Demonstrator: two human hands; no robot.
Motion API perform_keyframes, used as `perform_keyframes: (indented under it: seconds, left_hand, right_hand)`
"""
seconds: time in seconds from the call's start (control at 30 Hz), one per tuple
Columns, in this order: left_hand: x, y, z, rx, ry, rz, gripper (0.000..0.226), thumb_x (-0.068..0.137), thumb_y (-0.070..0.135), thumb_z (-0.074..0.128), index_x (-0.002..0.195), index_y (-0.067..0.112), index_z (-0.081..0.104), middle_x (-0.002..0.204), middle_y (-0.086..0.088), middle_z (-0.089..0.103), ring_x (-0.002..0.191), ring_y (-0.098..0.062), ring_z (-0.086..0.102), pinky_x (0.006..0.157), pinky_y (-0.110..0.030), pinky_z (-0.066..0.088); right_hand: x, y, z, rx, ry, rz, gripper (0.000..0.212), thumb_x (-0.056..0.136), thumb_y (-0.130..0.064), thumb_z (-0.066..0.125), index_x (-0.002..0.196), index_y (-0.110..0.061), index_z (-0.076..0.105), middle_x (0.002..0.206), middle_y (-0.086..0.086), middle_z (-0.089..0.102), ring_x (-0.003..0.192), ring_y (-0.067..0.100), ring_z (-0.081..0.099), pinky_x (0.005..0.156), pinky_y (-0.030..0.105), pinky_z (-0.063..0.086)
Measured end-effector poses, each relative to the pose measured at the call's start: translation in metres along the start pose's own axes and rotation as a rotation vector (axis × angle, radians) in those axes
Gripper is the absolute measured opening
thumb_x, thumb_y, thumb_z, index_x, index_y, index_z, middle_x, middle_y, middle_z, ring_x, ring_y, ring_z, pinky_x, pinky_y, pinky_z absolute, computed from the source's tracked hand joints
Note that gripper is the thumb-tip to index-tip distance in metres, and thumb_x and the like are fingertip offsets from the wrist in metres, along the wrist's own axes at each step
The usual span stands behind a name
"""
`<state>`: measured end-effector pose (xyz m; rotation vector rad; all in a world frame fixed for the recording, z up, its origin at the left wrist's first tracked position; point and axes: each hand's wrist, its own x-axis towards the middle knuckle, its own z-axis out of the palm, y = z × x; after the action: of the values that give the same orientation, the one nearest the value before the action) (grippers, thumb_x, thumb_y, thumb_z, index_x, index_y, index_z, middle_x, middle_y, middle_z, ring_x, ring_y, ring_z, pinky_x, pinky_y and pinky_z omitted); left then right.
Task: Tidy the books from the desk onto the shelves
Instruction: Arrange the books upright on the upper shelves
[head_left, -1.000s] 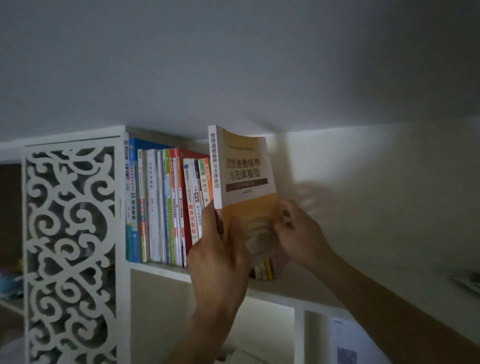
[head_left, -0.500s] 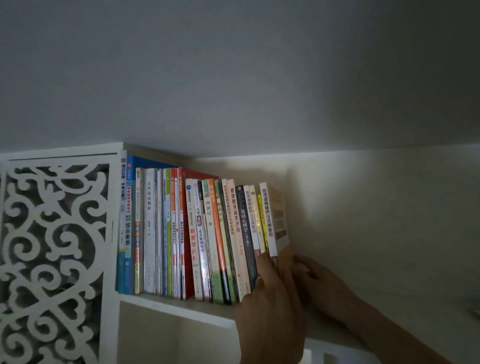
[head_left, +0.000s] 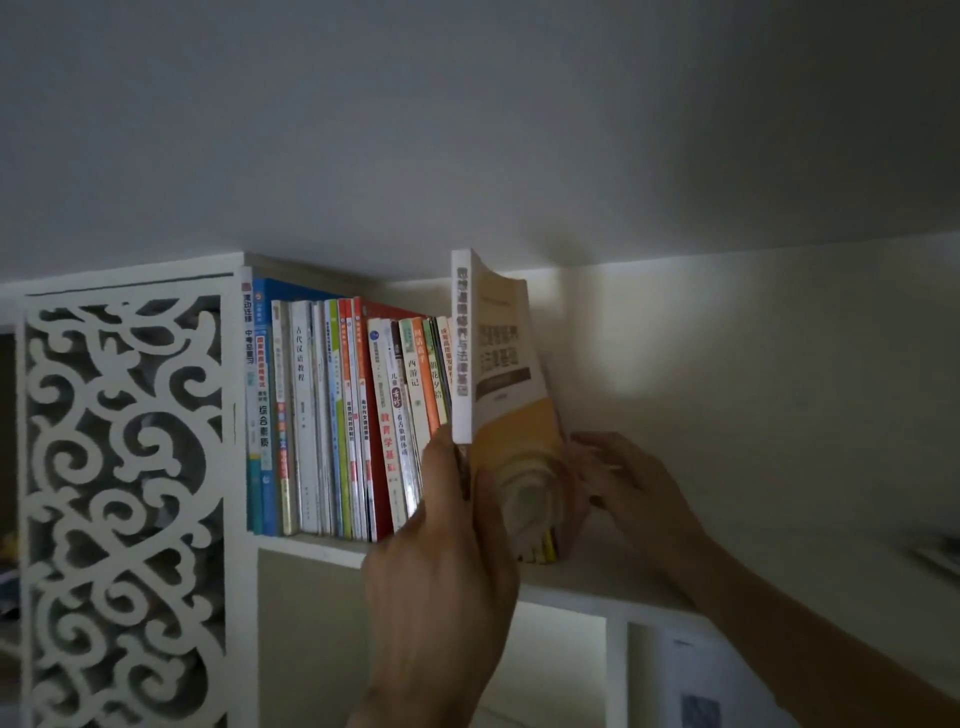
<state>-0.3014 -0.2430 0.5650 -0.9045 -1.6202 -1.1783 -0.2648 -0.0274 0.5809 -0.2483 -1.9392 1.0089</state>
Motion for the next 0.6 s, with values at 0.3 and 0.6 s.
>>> perform_keyframes:
  seconds: [0.3,0.6]
  left_hand:
    - [0.000,0.013,-0.059,0.122,0.111,0.042,0.033,0.100,0.029,0.051,0.122,0.004,0.052,0.065,0.012,0.046,0.038,-0.019,0.054,0.043,-0.013,0.026]
    - [-0.007,0.035,-0.053,0.091,0.143,0.037,0.027,0.099,0.027,0.052,0.120,0.010,0.049,0.066,0.011,0.052,0.041,-0.014,0.058,0.035,-0.028,0.044]
  right_hand:
    - [0.000,-0.013,-0.002,-0.118,-0.191,-0.095,0.058,0.071,-0.043,0.087,0.123,-0.026,0.065,0.104,-0.019,0.071,0.088,-0.009,0.067,0.079,0.014,0.056]
    - [-0.006,-0.015,0.010,-0.645,-0.004,-0.304,0.049,0.089,-0.030,0.058,0.134,-0.020,0.043,0.098,0.003,0.069,0.084,0.027,0.067,0.068,0.031,0.048]
